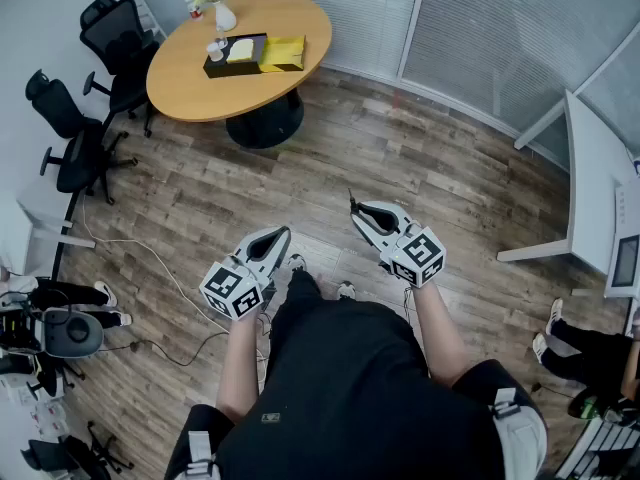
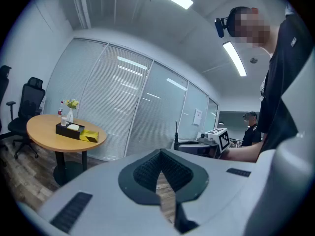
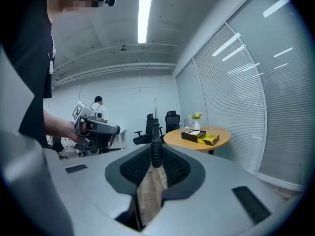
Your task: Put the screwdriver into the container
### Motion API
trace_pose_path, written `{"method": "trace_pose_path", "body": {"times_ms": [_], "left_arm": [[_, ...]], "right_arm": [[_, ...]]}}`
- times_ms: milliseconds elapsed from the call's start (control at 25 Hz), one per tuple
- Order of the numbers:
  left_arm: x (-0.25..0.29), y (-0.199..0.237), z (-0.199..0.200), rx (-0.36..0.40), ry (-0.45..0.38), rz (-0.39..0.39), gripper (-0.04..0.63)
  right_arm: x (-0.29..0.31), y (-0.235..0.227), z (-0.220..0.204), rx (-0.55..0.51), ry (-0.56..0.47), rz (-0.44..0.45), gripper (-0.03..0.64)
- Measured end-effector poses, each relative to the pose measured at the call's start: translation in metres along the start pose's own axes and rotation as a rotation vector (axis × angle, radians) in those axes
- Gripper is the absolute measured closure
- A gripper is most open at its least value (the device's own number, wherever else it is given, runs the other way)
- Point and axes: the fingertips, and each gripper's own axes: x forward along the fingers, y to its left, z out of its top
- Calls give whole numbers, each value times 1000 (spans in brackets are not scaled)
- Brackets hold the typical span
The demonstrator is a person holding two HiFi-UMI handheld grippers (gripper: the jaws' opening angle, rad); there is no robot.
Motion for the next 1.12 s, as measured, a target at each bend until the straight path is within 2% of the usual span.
{"method": "trace_pose_path", "body": {"times_ms": [120, 200, 640, 1120], "left_arm": [[-2, -4, 1, 0, 7, -30, 591], [-5, -4, 0, -1, 10, -42, 591], [-14, 24, -13, -58, 14, -44, 591], [-19, 107, 3, -106, 19, -51, 591]], "right_arm": [[-8, -1, 4, -10, -6, -77, 554], [-7, -1, 4, -1, -11, -93, 555], [19, 12, -12, -9, 63, -40, 555], [91, -1, -16, -26, 170, -40, 555]]}}
